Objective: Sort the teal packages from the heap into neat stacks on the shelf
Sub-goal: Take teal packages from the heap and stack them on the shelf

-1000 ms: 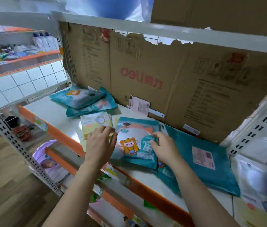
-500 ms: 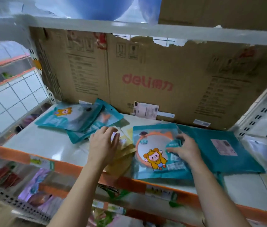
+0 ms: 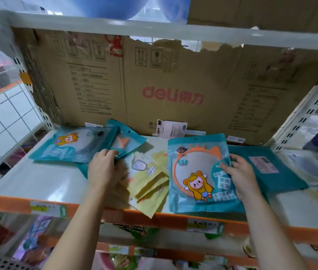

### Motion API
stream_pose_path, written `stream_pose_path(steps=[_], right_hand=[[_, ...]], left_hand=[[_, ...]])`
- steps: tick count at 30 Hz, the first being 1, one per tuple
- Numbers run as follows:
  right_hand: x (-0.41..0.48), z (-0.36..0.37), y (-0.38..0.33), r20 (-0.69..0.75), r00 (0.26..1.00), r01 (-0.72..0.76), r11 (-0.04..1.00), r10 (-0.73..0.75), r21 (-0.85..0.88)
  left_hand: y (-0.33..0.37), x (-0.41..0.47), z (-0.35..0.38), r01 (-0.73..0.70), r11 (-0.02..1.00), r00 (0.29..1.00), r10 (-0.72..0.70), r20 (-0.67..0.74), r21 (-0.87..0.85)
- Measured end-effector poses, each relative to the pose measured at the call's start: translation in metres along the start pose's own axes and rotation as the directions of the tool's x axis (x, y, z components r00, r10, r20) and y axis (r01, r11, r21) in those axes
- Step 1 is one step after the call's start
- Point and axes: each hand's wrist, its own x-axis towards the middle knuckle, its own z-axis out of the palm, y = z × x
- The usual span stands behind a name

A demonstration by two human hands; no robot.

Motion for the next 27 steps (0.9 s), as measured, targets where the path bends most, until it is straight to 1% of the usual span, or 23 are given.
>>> stream_pose_path(steps=[3, 6, 10, 14, 19, 21, 24, 27], right_hand=[[-0.005, 0.0, 0.001, 0.01, 1.0, -0.018, 0.997, 0.018, 0.069], [-0.008, 0.001, 0.005, 0.03, 0.999, -0.035, 0.993, 0.032, 0.11], [-0.013, 0.003, 0.009, 0.016, 0.998, -0.06, 0.986, 0.058, 0.155], [-0.018, 0.003, 0.012, 0.015, 0.997, -0.076, 0.985, 0.075, 0.156], [-0.022, 0.001, 0.013, 0.015, 0.997, -0.08, 0.985, 0.078, 0.155], [-0.021, 0.0, 0.013, 0.01, 0.997, -0.082, 0.984, 0.081, 0.161], [-0.02, -0.003, 0.012, 0.003, 0.996, -0.084, 0.982, 0.085, 0.17], [-0.017, -0.005, 0.011, 0.0, 0.996, -0.087, 0.98, 0.089, 0.18]], left_hand=[[-0.003, 0.004, -0.005, 0.047, 0.999, 0.999, -0.047, -0.001, 0.005], [-0.003, 0.01, -0.008, 0.058, 0.998, 0.998, -0.057, -0.005, 0.03], [0.001, 0.012, -0.007, 0.064, 0.992, 0.998, -0.066, 0.015, 0.112], [-0.001, 0.01, -0.006, 0.051, 0.993, 0.999, -0.052, 0.003, 0.108], [0.007, 0.013, -0.011, 0.054, 0.972, 0.996, -0.069, 0.06, 0.228], [0.014, 0.012, -0.015, 0.035, 0.964, 0.995, -0.06, 0.085, 0.264], [0.038, 0.004, -0.017, -0.038, 0.953, 0.99, -0.004, 0.139, 0.299], [0.07, -0.004, -0.014, -0.086, 0.959, 0.984, 0.04, 0.171, 0.271]])
